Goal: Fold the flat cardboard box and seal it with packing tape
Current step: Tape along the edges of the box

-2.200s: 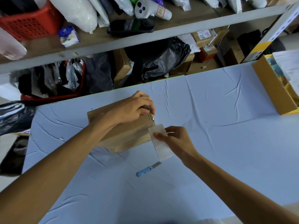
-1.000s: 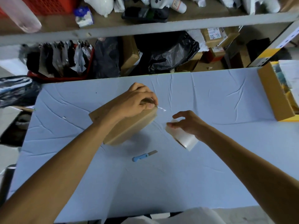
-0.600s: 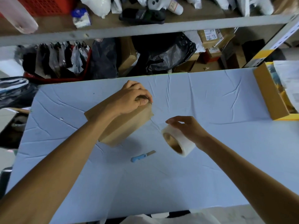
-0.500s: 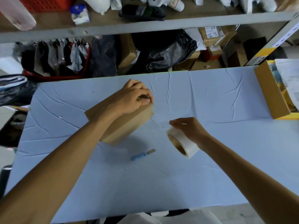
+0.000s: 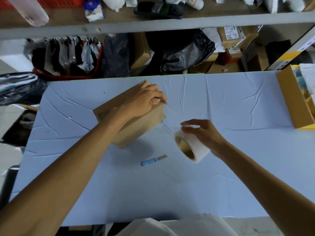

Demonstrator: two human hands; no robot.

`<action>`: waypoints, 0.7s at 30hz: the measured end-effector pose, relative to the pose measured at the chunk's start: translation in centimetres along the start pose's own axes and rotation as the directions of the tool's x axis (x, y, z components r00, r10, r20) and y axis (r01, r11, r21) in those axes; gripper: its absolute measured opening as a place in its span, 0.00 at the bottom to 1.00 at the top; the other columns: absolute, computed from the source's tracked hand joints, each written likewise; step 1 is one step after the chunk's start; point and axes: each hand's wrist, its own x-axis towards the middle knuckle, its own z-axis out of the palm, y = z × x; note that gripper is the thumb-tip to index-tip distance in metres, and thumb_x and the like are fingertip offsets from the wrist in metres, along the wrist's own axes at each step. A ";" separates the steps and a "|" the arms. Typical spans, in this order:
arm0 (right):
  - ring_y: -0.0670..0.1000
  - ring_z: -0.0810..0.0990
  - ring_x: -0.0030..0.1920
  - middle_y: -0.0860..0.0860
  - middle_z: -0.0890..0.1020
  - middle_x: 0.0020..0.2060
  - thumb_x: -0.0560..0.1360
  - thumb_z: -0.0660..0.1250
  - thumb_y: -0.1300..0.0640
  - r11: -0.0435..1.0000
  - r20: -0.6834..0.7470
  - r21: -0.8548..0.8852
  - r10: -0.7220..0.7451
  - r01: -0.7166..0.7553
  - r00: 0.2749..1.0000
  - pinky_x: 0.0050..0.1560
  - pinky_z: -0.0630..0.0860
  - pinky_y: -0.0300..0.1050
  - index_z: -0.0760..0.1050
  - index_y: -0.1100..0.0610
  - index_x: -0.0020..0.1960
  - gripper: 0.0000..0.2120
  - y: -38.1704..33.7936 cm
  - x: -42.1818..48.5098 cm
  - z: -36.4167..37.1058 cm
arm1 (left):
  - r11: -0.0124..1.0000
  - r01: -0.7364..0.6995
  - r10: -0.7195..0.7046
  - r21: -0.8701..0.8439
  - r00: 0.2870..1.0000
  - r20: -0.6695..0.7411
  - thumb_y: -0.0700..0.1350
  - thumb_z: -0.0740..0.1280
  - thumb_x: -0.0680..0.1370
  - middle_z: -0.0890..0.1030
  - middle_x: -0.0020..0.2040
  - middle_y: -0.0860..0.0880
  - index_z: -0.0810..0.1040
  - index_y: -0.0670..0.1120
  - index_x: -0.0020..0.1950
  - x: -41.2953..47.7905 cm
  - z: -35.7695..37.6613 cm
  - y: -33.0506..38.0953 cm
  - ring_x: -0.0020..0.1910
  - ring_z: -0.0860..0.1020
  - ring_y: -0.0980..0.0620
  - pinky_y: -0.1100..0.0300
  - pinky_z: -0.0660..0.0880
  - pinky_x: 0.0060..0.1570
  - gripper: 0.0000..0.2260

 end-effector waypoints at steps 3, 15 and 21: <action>0.51 0.80 0.47 0.49 0.83 0.46 0.72 0.72 0.48 0.997 0.034 -0.030 0.072 -0.071 0.997 0.48 0.72 0.45 0.84 0.51 0.49 0.08 0.1 0.3 -0.2 | 1.000 0.010 -0.010 -0.020 1.000 -0.003 0.42 0.60 0.81 0.76 0.50 0.55 0.82 0.53 0.50 0.1 0.3 0.0 0.57 0.68 0.51 0.59 0.63 0.60 0.11; 0.45 0.79 0.35 0.52 0.82 0.41 0.77 0.65 0.60 0.999 0.200 0.020 0.035 -0.040 0.979 0.33 0.72 0.33 0.79 0.55 0.44 0.06 -0.4 0.0 0.2 | 0.994 0.061 -0.064 -0.094 0.997 -0.037 0.38 0.63 0.78 0.79 0.48 0.52 0.81 0.52 0.52 -0.1 -0.8 -0.2 0.54 0.71 0.52 0.58 0.68 0.55 0.11; 0.46 0.80 0.36 0.49 0.81 0.34 0.75 0.68 0.62 0.987 0.147 0.113 0.095 -0.112 0.985 0.34 0.72 0.35 0.81 0.57 0.41 0.05 -0.6 -0.7 0.6 | 0.999 0.028 -0.031 -0.030 0.995 -0.096 0.34 0.65 0.75 0.75 0.46 0.53 0.81 0.49 0.45 -0.3 -0.2 0.7 0.50 0.69 0.53 0.52 0.70 0.53 0.10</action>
